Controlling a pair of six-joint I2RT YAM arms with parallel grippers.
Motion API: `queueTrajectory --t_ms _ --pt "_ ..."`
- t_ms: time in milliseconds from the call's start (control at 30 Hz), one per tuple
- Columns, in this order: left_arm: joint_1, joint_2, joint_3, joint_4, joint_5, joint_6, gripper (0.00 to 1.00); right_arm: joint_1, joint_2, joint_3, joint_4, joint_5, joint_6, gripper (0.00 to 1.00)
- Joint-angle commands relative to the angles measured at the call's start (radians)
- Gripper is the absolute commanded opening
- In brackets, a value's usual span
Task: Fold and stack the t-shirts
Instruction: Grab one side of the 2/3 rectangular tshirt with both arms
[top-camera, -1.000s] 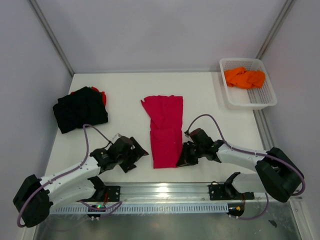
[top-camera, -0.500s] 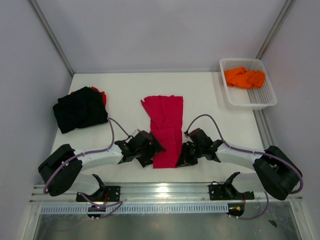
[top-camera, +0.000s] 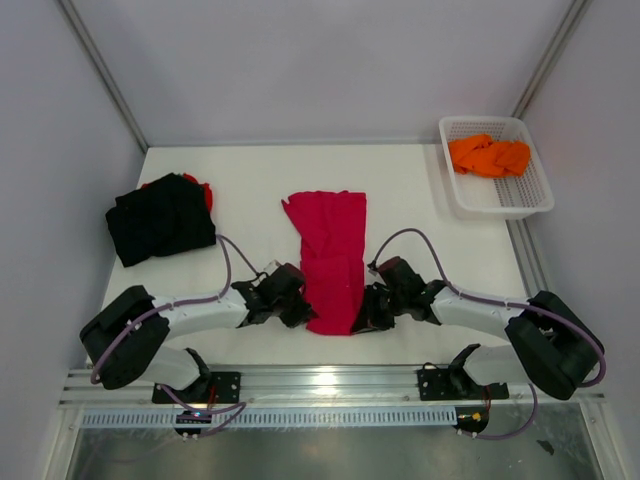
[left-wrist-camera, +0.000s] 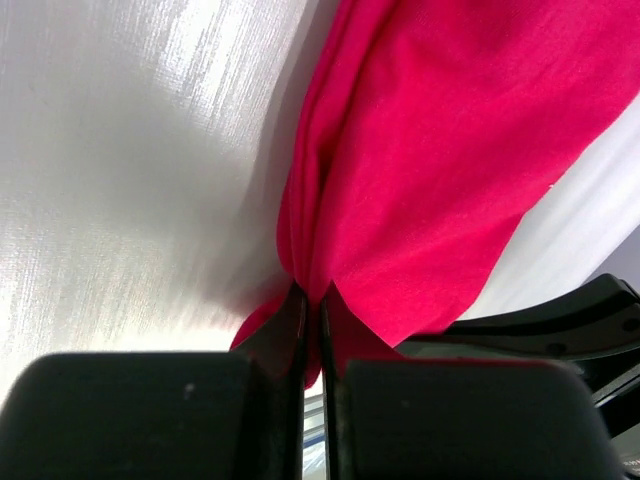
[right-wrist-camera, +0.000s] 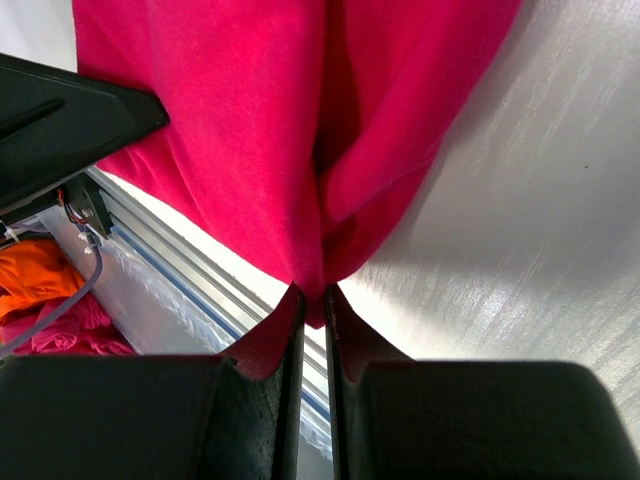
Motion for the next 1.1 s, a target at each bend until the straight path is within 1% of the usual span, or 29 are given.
queueTrajectory --t_ms 0,300,467,667,800,867,1067 --pt "-0.004 -0.010 0.008 -0.043 -0.046 0.015 0.00 0.003 0.014 -0.009 0.044 0.008 0.000 0.06" --pt "-0.004 -0.004 0.040 -0.087 -0.072 0.024 0.00 0.002 0.039 0.033 0.026 0.014 -0.037 0.06" --pt "-0.004 0.030 0.108 -0.132 -0.089 0.074 0.00 0.000 0.057 0.079 0.008 0.014 -0.058 0.06" --pt "-0.004 0.091 0.178 -0.147 -0.099 0.113 0.00 -0.034 0.082 0.143 -0.031 0.013 -0.107 0.05" --pt "0.005 0.149 0.255 -0.167 -0.086 0.169 0.00 -0.093 0.091 0.218 -0.072 0.005 -0.155 0.06" --pt "0.010 0.186 0.312 -0.185 -0.083 0.186 0.00 -0.144 0.096 0.254 -0.109 -0.002 -0.178 0.06" --pt "0.068 0.241 0.441 -0.210 -0.040 0.263 0.00 -0.267 0.132 0.445 -0.216 -0.009 -0.287 0.05"
